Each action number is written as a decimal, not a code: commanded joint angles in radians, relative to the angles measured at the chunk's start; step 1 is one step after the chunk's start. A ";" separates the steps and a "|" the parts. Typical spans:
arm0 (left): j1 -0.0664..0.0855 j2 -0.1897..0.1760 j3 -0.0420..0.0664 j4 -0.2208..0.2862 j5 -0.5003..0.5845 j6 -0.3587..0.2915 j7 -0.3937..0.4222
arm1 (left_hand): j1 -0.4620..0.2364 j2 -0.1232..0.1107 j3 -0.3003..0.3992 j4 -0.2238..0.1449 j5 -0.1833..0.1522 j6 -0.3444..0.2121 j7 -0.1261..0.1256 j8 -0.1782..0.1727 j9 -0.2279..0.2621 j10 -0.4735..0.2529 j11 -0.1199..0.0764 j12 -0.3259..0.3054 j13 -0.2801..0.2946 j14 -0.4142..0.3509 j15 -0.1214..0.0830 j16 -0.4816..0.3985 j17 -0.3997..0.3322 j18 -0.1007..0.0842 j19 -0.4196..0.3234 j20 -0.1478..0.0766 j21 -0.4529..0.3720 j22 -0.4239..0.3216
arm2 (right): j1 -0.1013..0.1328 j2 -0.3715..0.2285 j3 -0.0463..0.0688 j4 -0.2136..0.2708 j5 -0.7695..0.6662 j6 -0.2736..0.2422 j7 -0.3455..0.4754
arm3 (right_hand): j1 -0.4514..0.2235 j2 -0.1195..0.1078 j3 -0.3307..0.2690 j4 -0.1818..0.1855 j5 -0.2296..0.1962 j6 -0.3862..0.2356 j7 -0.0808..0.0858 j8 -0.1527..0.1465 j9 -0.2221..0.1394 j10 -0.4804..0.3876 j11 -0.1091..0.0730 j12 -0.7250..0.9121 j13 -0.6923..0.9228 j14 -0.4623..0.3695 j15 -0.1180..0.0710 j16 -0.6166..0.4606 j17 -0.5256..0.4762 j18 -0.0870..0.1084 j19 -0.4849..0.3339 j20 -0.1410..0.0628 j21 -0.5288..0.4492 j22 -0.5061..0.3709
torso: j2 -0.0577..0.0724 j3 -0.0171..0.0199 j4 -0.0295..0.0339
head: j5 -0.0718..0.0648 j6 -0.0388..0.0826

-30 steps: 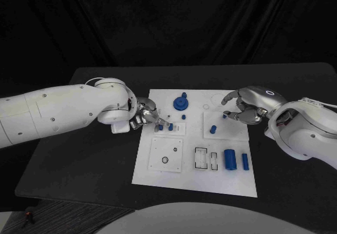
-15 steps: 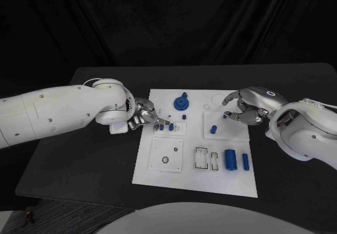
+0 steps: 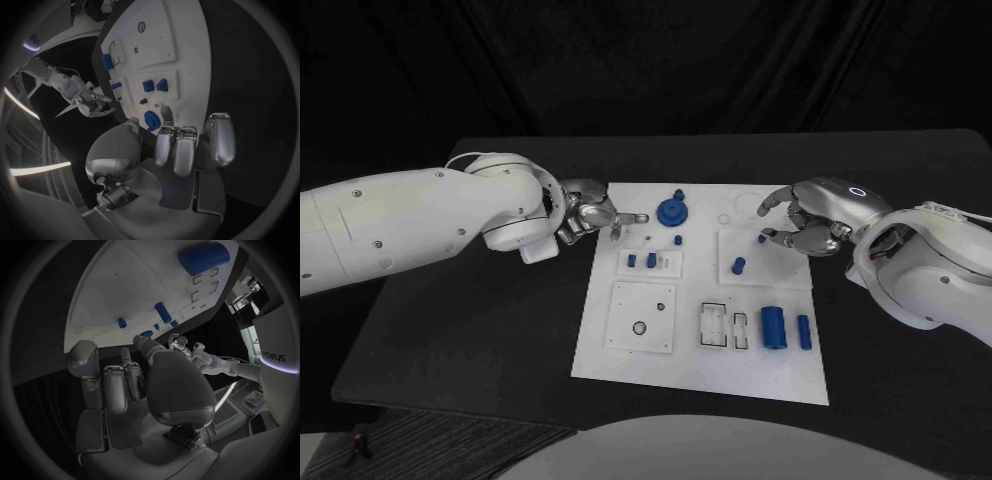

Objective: Assemble the parts on the task board

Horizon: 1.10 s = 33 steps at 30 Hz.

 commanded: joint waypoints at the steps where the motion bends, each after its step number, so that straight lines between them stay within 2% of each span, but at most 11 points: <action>1: 0.009 0.004 0.001 -0.009 -0.040 -0.161 0.203 | 0.001 0.016 -0.017 -0.002 -0.004 -0.023 0.001 -0.004 0.002 0.016 0.001 -0.001 0.176 0.104 -0.004 0.003 0.263 -0.006 0.002 -0.001 -0.003 0.180 | -0.002 -0.001 0.000 0.001 -0.003 -0.005 -0.009 | 0.010 0.002 0.007 0.000 0.004 0.008 0.002 0.002 -0.001 -0.002 0.003 -0.005 0.062 0.076 -0.003 -0.007 0.126 0.020 -0.008 -0.002 -0.007 0.104 | 0.000 0.0005 -0.0003 | 0.000 0.000; 5: 0.014 0.019 0.001 -0.041 -0.146 -0.220 0.414 | 0.087 0.044 -0.037 -0.003 0.018 -0.092 0.022 -0.048 -0.016 0.007 0.020 -0.006 0.170 0.104 0.011 0.003 0.263 -0.006 -0.004 0.012 -0.007 0.178 | -0.002 -0.002 0.000 0.001 -0.003 -0.012 -0.004 | 0.010 0.002 0.007 0.000 0.004 0.008 0.002 0.002 -0.002 -0.005 0.002 -0.008 0.058 0.075 -0.003 -0.007 0.125 0.020 -0.007 -0.002 -0.004 0.105 | 0.001 0.0007 -0.0013 | -0.001 0.000; 6: 0.015 0.027 0.001 -0.057 -0.195 -0.237 0.484 | 0.187 0.067 -0.005 -0.033 0.100 -0.142 0.035 -0.098 -0.050 -0.007 0.032 -0.017 0.160 0.104 0.021 0.003 0.263 -0.006 -0.011 0.017 -0.011 0.178 | -0.002 -0.002 0.000 0.002 -0.003 -0.014 -0.003 | 0.010 0.003 0.008 0.000 0.004 0.008 0.002 0.002 -0.002 -0.010 0.002 -0.014 0.050 0.075 -0.003 -0.008 0.123 0.020 -0.007 -0.002 -0.003 0.105 | 0.001 0.0009 -0.0013 | -0.002 0.000; 9: 0.015 0.053 0.000 -0.102 -0.347 -0.285 0.657 | 0.383 0.060 0.040 -0.057 0.155 -0.162 0.052 -0.200 -0.170 -0.077 0.040 -0.069 0.113 0.054 0.034 -0.019 0.212 -0.002 -0.039 0.034 -0.027 0.173 | -0.002 -0.002 0.000 0.001 -0.002 -0.013 -0.001 | 0.012 0.003 0.012 0.000 0.005 0.010 0.002 0.002 -0.006 -0.027 0.002 -0.040 0.020 0.075 -0.003 -0.009 0.120 0.020 -0.005 -0.003 -0.004 0.105 | 0.002 0.0014 -0.0014 | -0.003 0.000; 11: 0.013 0.072 0.000 -0.131 -0.434 -0.313 0.739 | 0.476 0.048 0.075 -0.086 0.137 -0.180 0.060 -0.256 -0.232 -0.233 0.047 -0.193 0.008 -0.073 0.045 -0.082 0.098 0.005 -0.078 0.039 -0.062 0.162 | -0.002 -0.001 0.000 0.000 -0.001 -0.013 0.001 | 0.012 0.003 0.013 0.001 0.006 0.010 0.001 0.002 -0.007 -0.028 0.002 -0.043 0.017 0.074 -0.003 -0.010 0.120 0.020 -0.005 -0.003 -0.005 0.105 | 0.002 0.0006 -0.0016 | -0.006 0.000; 13: 0.006 0.097 0.000 -0.162 -0.543 -0.339 0.796 | 0.591 0.022 0.142 -0.110 0.100 -0.194 0.041 -0.316 -0.314 -0.722 0.073 -0.679 -0.352 -0.328 0.066 -0.248 -0.132 0.016 -0.143 0.056 -0.123 0.143 | -0.003 -0.001 0.000 0.000 0.001 -0.014 0.004 | 0.012 0.003 0.013 0.001 0.006 0.010 0.001 0.002 -0.007 -0.028 0.002 -0.043 0.017 0.074 -0.004 -0.010 0.120 0.020 -0.005 -0.003 -0.005 0.105 | 0.004 -0.0015 -0.0027 | -0.008 0.000; 14: 0.003 0.108 0.000 -0.176 -0.586 -0.351 0.815 | 0.618 0.005 0.177 -0.111 0.072 -0.199 0.032 -0.338 -0.351 -0.770 0.078 -0.799 -0.446 -0.304 0.075 -0.247 -0.132 0.015 -0.134 0.065 -0.116 0.147 | -0.003 -0.001 0.000 0.000 0.001 -0.015 0.005 | 0.013 0.004 0.013 0.000 0.006 0.011 0.001 0.002 -0.008 -0.028 0.002 -0.044 0.015 0.075 -0.003 -0.009 0.120 0.020 -0.005 -0.003 -0.005 0.105 | 0.004 -0.0018 -0.0021 | -0.009 0.000; 16: -0.004 0.128 0.000 -0.199 -0.641 -0.367 0.843 | 0.611 -0.009 0.182 -0.103 0.068 -0.179 0.040 -0.337 -0.366 -0.750 0.077 -0.813 -0.473 -0.277 0.064 -0.236 -0.120 0.013 -0.112 0.067 -0.095 0.154 | -0.003 -0.001 0.000 0.000 0.002 -0.017 0.007 | 0.013 0.004 0.013 0.000 0.006 0.011 0.001 0.002 -0.008 -0.028 0.002 -0.044 0.015 0.075 -0.003 -0.009 0.120 0.020 -0.005 -0.003 -0.005 0.105 | 0.003 -0.0014 -0.0022 | -0.009 0.000; 17: -0.007 0.136 0.000 -0.208 -0.658 -0.369 0.852 | 0.646 -0.023 0.203 -0.128 0.078 -0.152 0.028 -0.331 -0.377 -0.743 0.059 -0.824 -0.492 -0.166 0.046 -0.175 -0.048 -0.023 0.028 0.065 0.055 0.204 | -0.003 -0.001 0.000 0.000 0.002 -0.017 0.007 | 0.013 0.004 0.013 0.000 0.006 0.011 0.001 0.002 -0.008 -0.028 0.002 -0.044 0.015 0.075 -0.003 -0.009 0.120 0.020 -0.005 -0.003 -0.005 0.105 | 0.004 -0.0021 -0.0034 | -0.008 0.000; 18: -0.010 0.146 0.000 -0.218 -0.676 -0.371 0.859 | 0.658 -0.025 0.214 -0.136 0.083 -0.145 0.018 -0.331 -0.383 -0.743 0.055 -0.829 -0.500 -0.147 0.044 -0.167 -0.045 -0.027 0.048 0.063 0.075 0.210 | -0.003 -0.001 0.000 0.000 0.002 -0.018 0.008 | 0.014 0.003 0.014 0.000 0.006 0.011 0.001 0.002 -0.008 -0.028 0.002 -0.045 0.015 0.074 -0.004 -0.010 0.119 0.020 -0.004 -0.003 -0.004 0.105 | 0.005 -0.0025 -0.0039 | -0.008 0.000; 33: -0.034 0.232 0.000 -0.273 -0.806 -0.297 0.830 | 0.658 -0.086 0.284 -0.177 0.088 -0.129 0.029 -0.403 -0.479 -0.778 0.050 -0.901 -0.588 -0.156 0.036 -0.198 -0.122 -0.028 0.053 0.053 0.083 0.209 | -0.003 -0.004 0.000 0.003 0.003 -0.032 0.022 | 0.015 0.002 0.015 -0.001 0.007 0.012 0.001 0.002 -0.009 -0.028 0.002 -0.045 0.015 0.075 -0.004 -0.010 0.120 0.020 -0.004 -0.003 -0.005 0.105 | 0.007 -0.0040 -0.0050 | -0.006 0.000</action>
